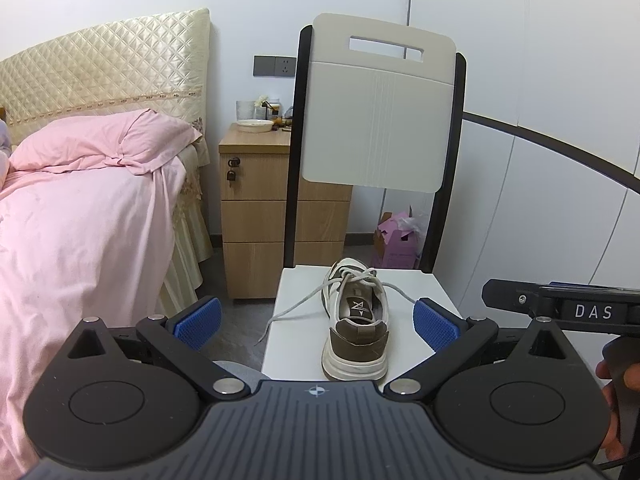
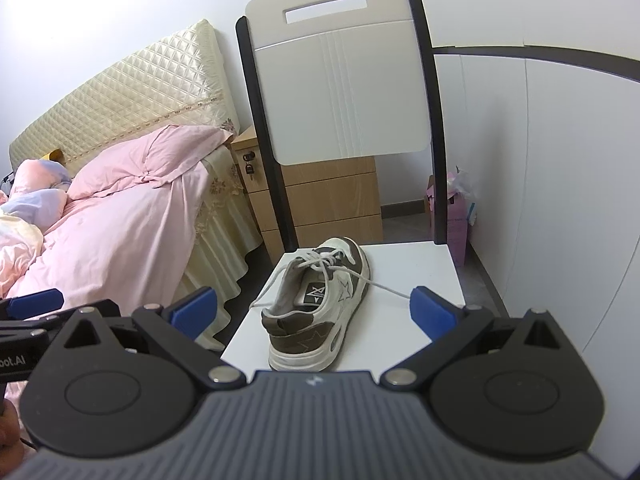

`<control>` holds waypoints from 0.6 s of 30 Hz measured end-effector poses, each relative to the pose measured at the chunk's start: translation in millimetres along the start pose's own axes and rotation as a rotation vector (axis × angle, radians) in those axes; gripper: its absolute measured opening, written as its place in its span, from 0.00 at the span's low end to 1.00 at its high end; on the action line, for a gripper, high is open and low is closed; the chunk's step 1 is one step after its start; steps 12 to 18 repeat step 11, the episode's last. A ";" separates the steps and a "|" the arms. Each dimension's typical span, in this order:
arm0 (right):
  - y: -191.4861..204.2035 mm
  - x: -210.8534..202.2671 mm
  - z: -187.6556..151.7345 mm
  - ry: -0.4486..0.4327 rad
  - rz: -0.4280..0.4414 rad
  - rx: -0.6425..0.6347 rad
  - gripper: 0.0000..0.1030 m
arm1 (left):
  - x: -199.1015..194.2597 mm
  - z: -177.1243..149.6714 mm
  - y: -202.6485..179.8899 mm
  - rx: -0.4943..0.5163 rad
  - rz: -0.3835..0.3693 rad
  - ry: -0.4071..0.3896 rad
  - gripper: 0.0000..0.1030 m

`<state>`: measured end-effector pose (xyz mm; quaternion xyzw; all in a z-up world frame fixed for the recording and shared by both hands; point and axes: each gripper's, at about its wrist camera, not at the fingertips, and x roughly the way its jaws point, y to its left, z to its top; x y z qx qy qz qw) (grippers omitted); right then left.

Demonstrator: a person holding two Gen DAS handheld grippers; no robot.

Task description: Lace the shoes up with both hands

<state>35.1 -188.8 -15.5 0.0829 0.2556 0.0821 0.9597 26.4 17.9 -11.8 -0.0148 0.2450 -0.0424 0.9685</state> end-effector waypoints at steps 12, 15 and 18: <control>1.4 0.3 0.2 0.006 -0.001 -0.002 1.00 | -2.5 1.5 -1.1 -0.005 0.004 0.004 1.00; 1.4 0.3 0.2 0.006 -0.001 -0.002 1.00 | -2.5 1.5 -1.1 -0.005 0.004 0.004 1.00; 1.4 0.3 0.2 0.006 -0.001 -0.002 1.00 | -2.5 1.5 -1.1 -0.005 0.004 0.004 1.00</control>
